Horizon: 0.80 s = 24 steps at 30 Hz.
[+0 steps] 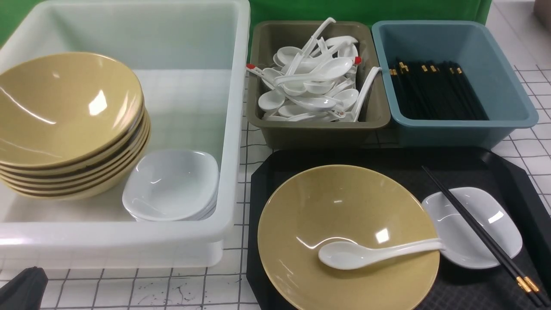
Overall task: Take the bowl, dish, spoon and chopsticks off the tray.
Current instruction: Use the right arm to grab the chopsticks
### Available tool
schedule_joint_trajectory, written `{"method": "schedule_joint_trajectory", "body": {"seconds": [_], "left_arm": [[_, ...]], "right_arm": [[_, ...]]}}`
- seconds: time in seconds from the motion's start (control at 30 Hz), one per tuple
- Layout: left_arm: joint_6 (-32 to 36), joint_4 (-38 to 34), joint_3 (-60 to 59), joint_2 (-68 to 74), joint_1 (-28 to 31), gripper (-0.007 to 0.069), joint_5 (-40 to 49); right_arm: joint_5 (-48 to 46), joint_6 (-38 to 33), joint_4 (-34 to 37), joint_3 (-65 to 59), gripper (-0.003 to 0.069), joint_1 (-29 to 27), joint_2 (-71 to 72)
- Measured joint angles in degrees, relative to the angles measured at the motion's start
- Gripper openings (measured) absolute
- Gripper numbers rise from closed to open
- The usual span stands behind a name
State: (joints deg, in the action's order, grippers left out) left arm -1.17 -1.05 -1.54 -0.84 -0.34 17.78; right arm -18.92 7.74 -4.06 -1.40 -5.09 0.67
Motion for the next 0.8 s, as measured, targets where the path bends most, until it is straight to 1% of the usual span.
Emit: {"method": "schedule_joint_trajectory", "body": {"seconds": [0.8], "left_arm": [[0.0, 0.0, 0.0, 0.0, 0.0, -0.0013, 0.0]], "right_arm": [[0.2, 0.7, 0.1, 0.0, 0.0237, 0.0, 0.0]]}}
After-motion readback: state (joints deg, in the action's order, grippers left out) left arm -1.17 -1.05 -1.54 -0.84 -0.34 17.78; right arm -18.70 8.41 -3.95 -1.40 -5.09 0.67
